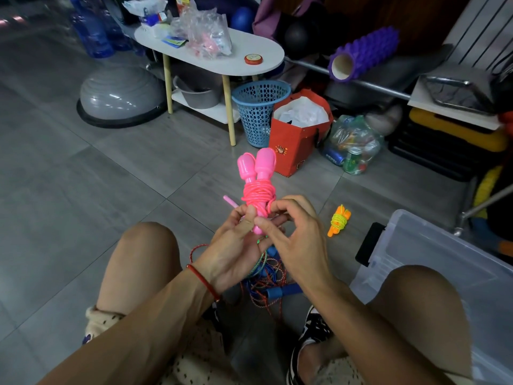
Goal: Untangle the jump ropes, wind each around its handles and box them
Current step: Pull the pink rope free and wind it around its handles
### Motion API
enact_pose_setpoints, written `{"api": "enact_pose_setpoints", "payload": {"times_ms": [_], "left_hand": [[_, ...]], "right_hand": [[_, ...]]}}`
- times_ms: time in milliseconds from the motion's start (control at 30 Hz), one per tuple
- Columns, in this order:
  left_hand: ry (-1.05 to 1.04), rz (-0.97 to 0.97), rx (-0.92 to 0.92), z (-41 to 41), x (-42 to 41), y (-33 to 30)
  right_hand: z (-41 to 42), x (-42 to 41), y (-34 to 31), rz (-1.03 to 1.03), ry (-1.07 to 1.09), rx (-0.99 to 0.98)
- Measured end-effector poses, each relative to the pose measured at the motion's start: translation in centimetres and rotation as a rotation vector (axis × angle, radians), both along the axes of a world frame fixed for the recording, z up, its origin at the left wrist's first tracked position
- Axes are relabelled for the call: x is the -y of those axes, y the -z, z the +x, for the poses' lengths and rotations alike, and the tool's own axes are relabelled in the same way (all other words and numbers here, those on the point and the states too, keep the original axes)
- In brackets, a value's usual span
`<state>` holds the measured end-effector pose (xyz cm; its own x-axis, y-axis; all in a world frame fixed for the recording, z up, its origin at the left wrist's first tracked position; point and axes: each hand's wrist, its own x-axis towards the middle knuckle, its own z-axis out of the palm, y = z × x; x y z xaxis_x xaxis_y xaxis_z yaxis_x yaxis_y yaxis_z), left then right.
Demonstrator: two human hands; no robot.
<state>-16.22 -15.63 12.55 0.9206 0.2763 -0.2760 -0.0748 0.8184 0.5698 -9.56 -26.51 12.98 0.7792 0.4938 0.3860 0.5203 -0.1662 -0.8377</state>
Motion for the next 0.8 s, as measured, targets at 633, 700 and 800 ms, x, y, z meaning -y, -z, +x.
{"api": "enact_pose_setpoints", "payload": {"times_ms": [633, 700, 800], "left_hand": [[0.177, 0.394, -0.248, -1.3, -0.9, 0.1], [0.183, 0.353, -0.265, -1.1, -0.5, 0.4], [0.195, 0.257, -0.257, -0.8, -0.2, 0.2]], "right_hand": [[2.7, 1.4, 0.8, -0.702, -0.246, 0.712], [3.0, 1.7, 1.1, -0.817, -0.289, 0.75], [3.1, 2.0, 1.1, -0.833, -0.279, 0.802]]}}
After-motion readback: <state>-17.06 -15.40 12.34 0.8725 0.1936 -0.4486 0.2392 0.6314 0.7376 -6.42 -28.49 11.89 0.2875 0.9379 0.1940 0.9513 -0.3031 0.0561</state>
